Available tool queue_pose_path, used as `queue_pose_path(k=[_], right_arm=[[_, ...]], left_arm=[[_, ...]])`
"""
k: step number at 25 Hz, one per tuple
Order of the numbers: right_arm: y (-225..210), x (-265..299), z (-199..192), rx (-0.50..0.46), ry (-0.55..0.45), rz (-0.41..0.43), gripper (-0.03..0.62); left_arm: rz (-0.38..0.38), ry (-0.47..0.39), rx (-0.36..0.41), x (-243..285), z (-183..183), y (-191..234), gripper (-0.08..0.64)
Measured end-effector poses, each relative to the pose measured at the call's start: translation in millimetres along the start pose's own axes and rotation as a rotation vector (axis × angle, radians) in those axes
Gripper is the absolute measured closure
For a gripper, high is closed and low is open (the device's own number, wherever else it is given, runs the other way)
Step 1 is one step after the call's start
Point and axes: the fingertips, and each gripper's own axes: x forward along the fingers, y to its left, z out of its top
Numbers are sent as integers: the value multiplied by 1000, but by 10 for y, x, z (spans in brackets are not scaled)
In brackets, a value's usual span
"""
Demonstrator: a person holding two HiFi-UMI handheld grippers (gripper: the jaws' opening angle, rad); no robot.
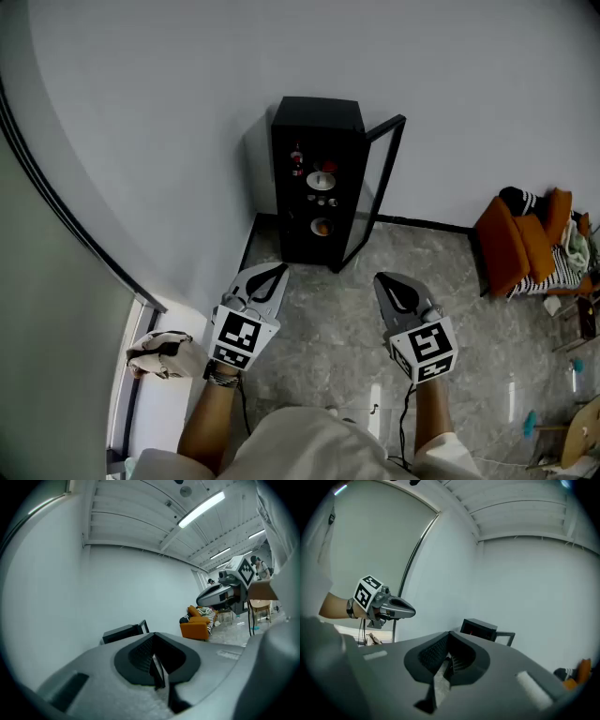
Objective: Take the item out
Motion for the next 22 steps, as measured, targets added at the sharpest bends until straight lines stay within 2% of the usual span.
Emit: queue_pose_path(k=[8,15,22], right_arm=[[-107,-21,187,67,-111,-40,586],[62,81,151,77,-64,-13,586],[333,125,87,9,-28,-24,586]], left_arm=[[6,-9,-2,-17,22,48,555],[-3,-8,-8,-113,-26,144,554],[-43,-6,-14,-225,-171,221,555]])
